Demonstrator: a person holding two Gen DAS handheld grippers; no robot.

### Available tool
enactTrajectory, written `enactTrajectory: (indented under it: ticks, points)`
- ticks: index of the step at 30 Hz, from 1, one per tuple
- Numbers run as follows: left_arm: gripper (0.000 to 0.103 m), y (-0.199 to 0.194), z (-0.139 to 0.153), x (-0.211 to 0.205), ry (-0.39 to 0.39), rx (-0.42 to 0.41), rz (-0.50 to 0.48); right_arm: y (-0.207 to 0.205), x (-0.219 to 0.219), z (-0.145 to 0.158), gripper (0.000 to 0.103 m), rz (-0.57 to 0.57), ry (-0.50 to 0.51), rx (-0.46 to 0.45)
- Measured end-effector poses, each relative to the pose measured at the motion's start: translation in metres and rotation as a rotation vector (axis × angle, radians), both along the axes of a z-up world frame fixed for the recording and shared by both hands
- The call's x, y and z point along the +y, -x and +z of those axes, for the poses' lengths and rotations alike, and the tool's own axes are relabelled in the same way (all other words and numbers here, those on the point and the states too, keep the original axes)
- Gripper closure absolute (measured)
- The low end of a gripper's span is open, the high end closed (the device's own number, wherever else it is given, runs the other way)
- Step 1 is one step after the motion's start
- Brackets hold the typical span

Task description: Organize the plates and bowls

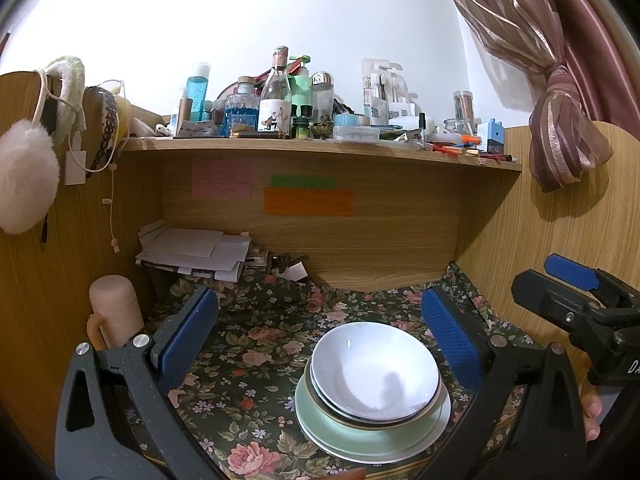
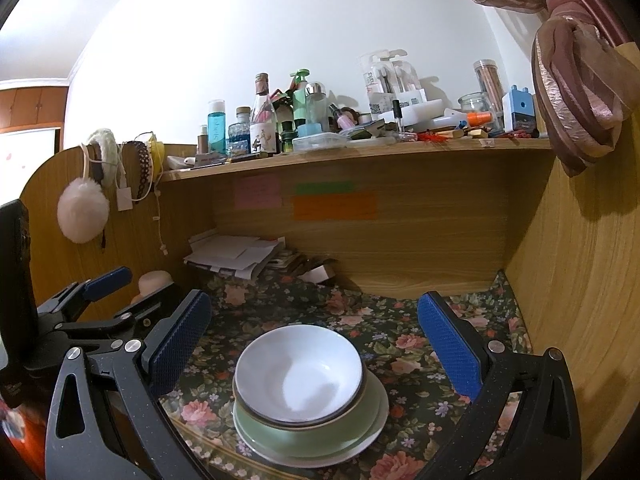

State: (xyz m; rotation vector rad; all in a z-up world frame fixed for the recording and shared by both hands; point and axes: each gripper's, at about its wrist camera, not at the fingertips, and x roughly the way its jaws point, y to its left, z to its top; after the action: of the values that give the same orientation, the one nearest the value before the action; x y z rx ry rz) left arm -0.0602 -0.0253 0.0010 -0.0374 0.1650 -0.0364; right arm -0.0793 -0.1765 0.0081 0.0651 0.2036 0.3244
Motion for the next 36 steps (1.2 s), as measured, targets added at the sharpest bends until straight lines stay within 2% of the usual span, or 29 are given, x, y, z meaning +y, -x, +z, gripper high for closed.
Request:
enactTrajectory:
  ticks: [30, 36]
  points:
    - [0.0, -0.012, -0.002, 0.0, 0.012, 0.019, 0.012, -0.009, -0.002, -0.003, 0.0, 0.003, -0.018, 0.018]
    - [0.0, -0.015, -0.004, -0.002, 0.0, 0.025, -0.014, -0.013, -0.003, -0.005, 0.0, 0.005, -0.032, 0.032]
